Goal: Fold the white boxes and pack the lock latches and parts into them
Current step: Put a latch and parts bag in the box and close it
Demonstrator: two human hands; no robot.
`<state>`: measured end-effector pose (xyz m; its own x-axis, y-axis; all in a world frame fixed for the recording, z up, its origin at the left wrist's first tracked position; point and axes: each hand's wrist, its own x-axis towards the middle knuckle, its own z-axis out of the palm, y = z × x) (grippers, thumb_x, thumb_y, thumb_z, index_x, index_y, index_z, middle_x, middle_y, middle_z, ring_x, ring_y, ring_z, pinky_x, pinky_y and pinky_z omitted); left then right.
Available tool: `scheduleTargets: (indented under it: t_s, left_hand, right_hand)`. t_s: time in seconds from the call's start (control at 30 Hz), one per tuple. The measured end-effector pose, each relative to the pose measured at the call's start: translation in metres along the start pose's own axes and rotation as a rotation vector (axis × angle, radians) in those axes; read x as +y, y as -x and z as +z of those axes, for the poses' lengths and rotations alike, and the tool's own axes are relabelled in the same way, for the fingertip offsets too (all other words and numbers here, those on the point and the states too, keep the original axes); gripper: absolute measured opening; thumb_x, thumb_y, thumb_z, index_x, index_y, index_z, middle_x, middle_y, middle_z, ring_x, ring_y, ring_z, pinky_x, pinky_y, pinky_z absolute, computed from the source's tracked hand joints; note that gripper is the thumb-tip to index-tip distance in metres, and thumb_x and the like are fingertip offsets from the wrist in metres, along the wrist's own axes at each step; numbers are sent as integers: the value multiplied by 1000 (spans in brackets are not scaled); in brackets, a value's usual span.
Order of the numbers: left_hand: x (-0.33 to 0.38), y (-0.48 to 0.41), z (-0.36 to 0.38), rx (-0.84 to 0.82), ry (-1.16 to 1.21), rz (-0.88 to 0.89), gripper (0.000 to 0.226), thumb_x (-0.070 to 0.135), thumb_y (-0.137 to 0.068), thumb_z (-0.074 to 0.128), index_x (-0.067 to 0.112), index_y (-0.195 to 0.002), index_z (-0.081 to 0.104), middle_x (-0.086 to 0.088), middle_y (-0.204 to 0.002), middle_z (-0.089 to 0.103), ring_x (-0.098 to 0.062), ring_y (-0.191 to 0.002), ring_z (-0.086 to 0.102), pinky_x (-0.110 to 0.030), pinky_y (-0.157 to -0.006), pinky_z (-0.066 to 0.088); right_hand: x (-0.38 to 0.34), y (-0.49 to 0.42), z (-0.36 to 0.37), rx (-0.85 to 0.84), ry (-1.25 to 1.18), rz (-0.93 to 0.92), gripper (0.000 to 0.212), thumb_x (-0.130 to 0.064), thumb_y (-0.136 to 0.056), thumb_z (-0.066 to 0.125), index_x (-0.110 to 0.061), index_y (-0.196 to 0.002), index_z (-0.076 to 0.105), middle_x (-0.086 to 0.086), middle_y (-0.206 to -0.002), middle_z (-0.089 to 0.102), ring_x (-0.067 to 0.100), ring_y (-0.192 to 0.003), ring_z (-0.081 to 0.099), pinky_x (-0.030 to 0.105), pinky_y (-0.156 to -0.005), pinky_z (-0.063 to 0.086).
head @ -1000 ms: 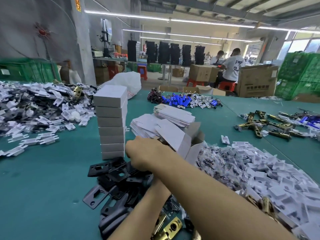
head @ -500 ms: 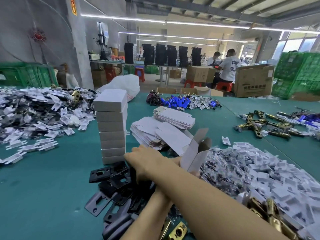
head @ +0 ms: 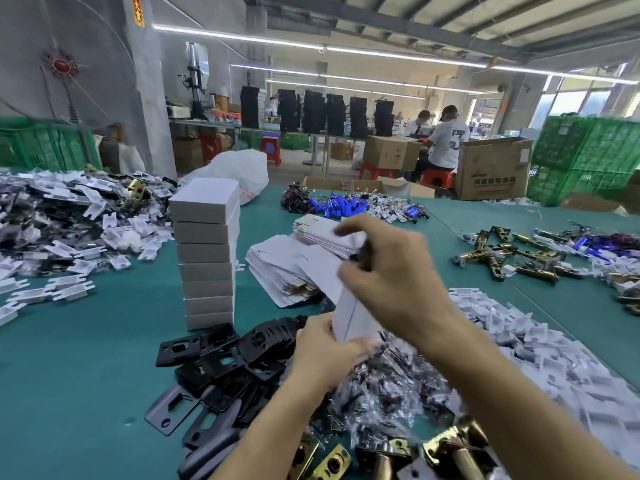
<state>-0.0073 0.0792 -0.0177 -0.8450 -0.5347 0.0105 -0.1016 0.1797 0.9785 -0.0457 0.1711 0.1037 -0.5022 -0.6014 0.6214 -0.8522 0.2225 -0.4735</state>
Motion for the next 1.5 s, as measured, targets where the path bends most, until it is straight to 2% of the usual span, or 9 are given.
scheduleTargets:
  t_s: [0.17,0.33,0.47,0.6,0.7,0.87,1.13,1.3,1.5]
  left_hand:
    - [7,5,2,-77,209,-40,22,12,-82,81,16,-102,72,-5,-95,74,-18,-76,73,-29,-55,57]
    - [10,7,1,-93,342,-93,16,9,-83,80,14,-97,74,-5,-86,76,-19,-69,73,-31,-52,57]
    - [12,5,-3,-69,396,-119,15,5,-81,81,9,-94,74,-11,-82,76,-22,-57,70,-29,-48,55]
    - [11,5,-4,-59,378,-109,26,9,-76,86,10,-99,73,-7,-83,77,-22,-61,70,-30,-53,57]
    - [9,5,-5,-48,333,-101,31,11,-75,86,12,-102,70,-12,-89,76,-20,-58,67,-23,-50,52]
    - [5,4,-6,-23,243,-43,31,13,-73,88,18,-98,71,-13,-98,73,-18,-60,68,-20,-52,50]
    - [7,5,-6,-125,270,81,35,20,-64,87,16,-97,77,-13,-96,73,-22,-71,71,-34,-66,60]
    - [9,6,-4,-139,302,122,33,20,-63,89,14,-93,77,-19,-95,72,-28,-73,66,-41,-70,61]
    - [9,8,-3,-190,301,142,28,14,-66,89,18,-91,78,-9,-88,73,-20,-70,65,-34,-67,58]
  right_hand:
    - [37,24,-20,133,42,252,15,-11,-82,71,-17,-90,60,-4,-65,62,11,-57,65,41,-58,57]
    - [43,35,-14,-36,-139,348,44,-22,-63,91,-22,-98,65,-9,-81,73,-2,-74,69,19,-71,58]
    - [43,37,-9,-112,-124,250,37,-8,-74,83,-17,-107,70,-8,-90,75,1,-83,71,26,-81,59]
    - [45,36,-17,-8,-67,176,4,-21,-85,75,-23,-88,78,-7,-71,70,9,-65,63,26,-61,51]
    - [48,34,-29,51,-58,164,9,-26,-84,73,-34,-80,70,-1,-80,63,8,-73,57,20,-61,46]
    - [45,27,-44,-2,-335,250,9,-11,-92,65,-13,-89,57,7,-88,70,22,-66,72,37,-52,59]
    - [45,15,-56,51,132,-39,13,-15,-80,80,-23,-90,76,-13,-74,67,-3,-60,55,12,-55,37]
    - [36,13,-60,-171,247,-128,24,-20,-90,69,-31,-111,75,-2,-100,73,18,-91,60,44,-73,52]
    - [25,7,-65,-351,402,-52,25,-24,-96,61,-38,-115,70,-7,-94,58,20,-92,58,42,-78,50]
